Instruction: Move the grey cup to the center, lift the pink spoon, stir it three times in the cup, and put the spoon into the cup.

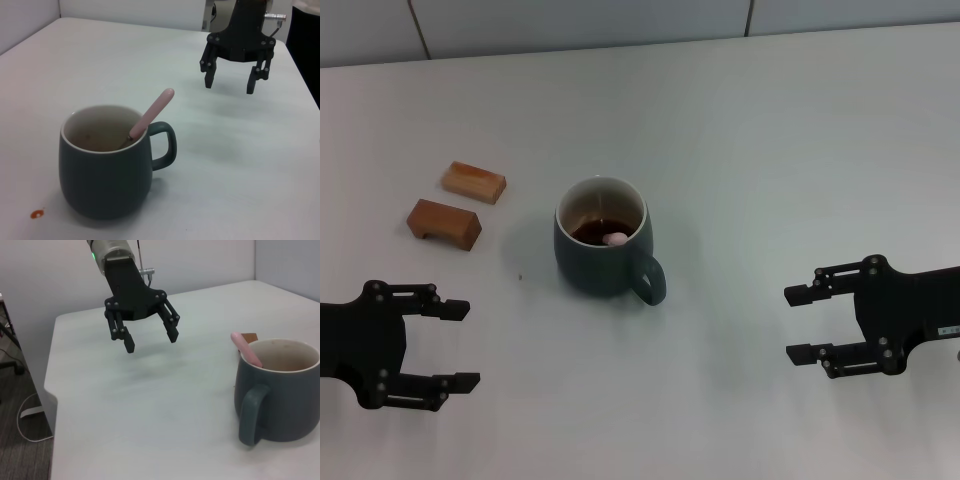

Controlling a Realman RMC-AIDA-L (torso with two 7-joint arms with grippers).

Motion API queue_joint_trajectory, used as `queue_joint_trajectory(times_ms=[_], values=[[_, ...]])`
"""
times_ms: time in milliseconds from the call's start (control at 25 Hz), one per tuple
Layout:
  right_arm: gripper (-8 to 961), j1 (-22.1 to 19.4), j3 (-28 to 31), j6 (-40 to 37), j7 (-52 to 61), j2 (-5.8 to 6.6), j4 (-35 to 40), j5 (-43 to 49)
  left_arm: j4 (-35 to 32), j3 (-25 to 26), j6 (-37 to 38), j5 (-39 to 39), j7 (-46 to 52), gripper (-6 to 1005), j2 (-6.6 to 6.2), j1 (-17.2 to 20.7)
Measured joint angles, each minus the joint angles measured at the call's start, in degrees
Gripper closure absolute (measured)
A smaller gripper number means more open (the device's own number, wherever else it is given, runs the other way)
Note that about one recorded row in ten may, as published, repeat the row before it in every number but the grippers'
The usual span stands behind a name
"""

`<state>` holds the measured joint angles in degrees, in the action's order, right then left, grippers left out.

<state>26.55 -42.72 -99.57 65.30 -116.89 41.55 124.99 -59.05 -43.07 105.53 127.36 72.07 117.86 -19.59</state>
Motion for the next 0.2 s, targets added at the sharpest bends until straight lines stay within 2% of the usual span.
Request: queue_joint_trajectory(times_ms=[200], values=[[303, 0.0, 0.0, 0.2, 0.0, 0.0, 0.0, 0.0, 0.0, 0.0, 0.0, 0.0, 0.0, 219, 0.0, 0.0]])
